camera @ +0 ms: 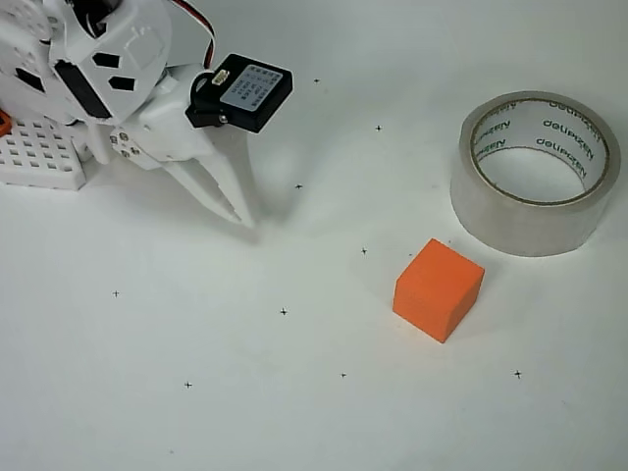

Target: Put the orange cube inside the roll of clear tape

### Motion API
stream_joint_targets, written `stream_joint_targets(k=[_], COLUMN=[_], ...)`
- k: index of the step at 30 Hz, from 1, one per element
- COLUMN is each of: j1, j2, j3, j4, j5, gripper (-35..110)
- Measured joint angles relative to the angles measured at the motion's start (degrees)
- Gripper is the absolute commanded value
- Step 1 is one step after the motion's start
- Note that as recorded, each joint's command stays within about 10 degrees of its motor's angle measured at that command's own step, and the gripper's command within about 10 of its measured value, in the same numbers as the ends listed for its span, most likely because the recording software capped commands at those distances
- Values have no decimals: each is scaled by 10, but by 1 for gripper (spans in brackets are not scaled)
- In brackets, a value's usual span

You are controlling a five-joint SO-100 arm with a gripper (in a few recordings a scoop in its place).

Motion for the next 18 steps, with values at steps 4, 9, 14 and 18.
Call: stream_joint_targets(k=[4,9,14,18], j1=[2,2,2,2], j2=[-2,-2,-2,-2], j3=[0,0,0,0], j4=[-16,-38,-41,-41], j5=[10,20,23,23], gripper=[0,0,0,0])
